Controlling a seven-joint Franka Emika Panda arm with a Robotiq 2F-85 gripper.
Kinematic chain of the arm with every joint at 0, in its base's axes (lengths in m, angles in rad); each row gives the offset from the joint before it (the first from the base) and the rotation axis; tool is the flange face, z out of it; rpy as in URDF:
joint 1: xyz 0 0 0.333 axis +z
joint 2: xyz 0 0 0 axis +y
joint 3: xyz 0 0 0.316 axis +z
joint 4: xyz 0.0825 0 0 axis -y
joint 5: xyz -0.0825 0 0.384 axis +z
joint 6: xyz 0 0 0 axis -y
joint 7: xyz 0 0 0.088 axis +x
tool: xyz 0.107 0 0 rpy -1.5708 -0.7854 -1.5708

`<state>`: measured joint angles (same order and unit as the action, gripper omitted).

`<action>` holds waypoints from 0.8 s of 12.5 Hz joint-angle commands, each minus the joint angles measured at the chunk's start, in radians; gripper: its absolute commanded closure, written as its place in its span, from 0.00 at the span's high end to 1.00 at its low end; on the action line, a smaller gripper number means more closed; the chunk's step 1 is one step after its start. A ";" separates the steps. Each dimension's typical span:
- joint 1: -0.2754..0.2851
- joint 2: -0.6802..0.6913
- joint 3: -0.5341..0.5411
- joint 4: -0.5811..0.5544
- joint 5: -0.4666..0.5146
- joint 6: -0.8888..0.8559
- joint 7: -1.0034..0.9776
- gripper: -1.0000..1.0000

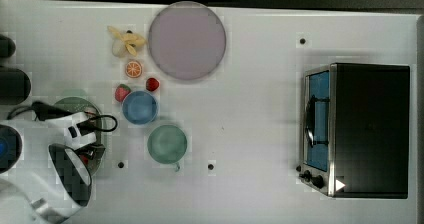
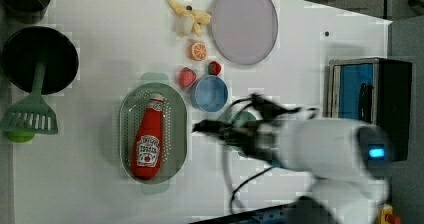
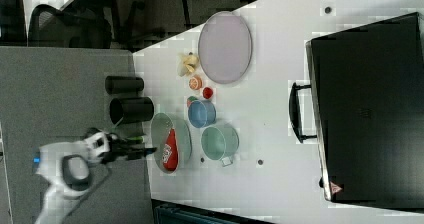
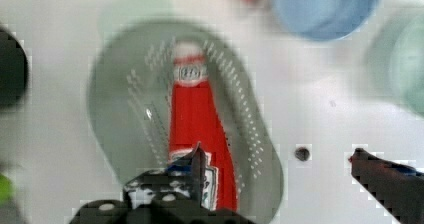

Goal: Pick Ketchup from the table and place it in strainer.

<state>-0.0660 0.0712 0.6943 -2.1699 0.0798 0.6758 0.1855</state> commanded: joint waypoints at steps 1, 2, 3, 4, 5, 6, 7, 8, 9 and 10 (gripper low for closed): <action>-0.087 -0.114 -0.049 0.092 0.105 -0.200 -0.045 1.00; -0.107 -0.151 -0.087 0.124 0.117 -0.288 -0.097 1.00; -0.126 -0.180 -0.134 0.154 0.116 -0.360 -0.126 1.00; -0.140 -0.203 -0.186 0.182 0.116 -0.407 -0.137 1.00; -0.151 -0.224 -0.243 0.205 0.116 -0.439 -0.147 1.00; -0.158 -0.243 -0.301 0.221 0.114 -0.457 -0.153 1.00; -0.160 -0.255 -0.357 0.229 0.111 -0.461 -0.157 1.00; -0.161 -0.262 -0.405 0.231 0.105 -0.463 -0.168 1.00; -0.161 -0.264 -0.442 0.231 0.089 -0.476 -0.190 1.00; -0.161 -0.264 -0.471 0.232 0.049 -0.506 -0.200 1.00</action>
<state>-0.2021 -0.1881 0.2239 -1.9375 0.1367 0.2151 0.0612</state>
